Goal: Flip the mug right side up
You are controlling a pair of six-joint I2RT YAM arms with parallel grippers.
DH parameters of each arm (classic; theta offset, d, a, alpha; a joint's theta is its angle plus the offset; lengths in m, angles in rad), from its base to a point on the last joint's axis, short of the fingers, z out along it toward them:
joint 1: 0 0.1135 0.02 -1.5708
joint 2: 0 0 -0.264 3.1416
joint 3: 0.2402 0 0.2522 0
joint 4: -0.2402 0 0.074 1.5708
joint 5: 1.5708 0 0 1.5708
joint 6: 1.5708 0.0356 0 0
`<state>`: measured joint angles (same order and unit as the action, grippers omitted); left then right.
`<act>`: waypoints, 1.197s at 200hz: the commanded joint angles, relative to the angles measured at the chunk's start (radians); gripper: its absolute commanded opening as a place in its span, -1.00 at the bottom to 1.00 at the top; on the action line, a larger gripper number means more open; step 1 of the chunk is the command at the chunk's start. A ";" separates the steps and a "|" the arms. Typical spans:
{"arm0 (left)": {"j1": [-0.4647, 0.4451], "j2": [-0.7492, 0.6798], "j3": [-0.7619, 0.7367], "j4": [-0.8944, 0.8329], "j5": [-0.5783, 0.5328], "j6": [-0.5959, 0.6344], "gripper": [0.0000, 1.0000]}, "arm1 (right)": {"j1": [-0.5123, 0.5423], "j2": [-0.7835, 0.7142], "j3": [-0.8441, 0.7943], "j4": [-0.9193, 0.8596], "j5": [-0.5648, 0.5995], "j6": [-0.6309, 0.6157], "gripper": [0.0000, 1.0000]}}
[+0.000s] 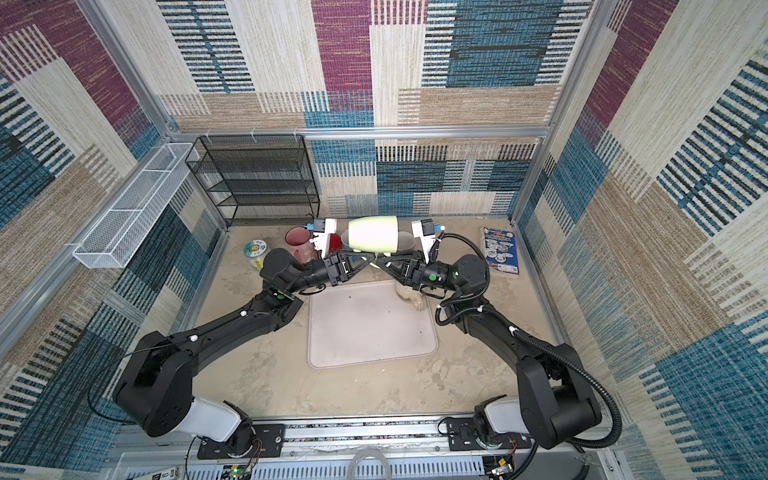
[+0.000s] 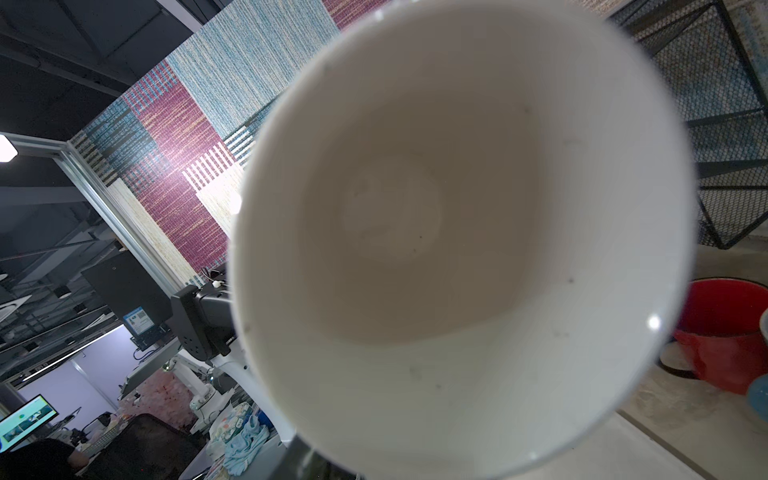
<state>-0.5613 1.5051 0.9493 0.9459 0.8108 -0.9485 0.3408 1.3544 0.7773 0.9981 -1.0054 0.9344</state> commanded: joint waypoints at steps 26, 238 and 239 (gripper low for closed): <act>-0.004 0.010 -0.007 0.026 0.028 -0.014 -1.00 | 0.003 -0.005 0.022 0.120 0.006 0.021 -0.93; 0.008 -0.238 -0.001 -0.931 -0.361 0.381 0.99 | -0.005 -0.165 0.182 -0.957 0.558 -0.493 -1.00; 0.008 -0.239 -0.001 -0.936 -0.364 0.383 0.99 | -0.005 -0.164 0.183 -0.962 0.564 -0.495 -1.00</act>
<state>-0.5549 1.2881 0.9283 0.2302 0.5743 -0.6567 0.3363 1.1767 0.9215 0.1661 -0.5991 0.5373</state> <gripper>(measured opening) 0.995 0.158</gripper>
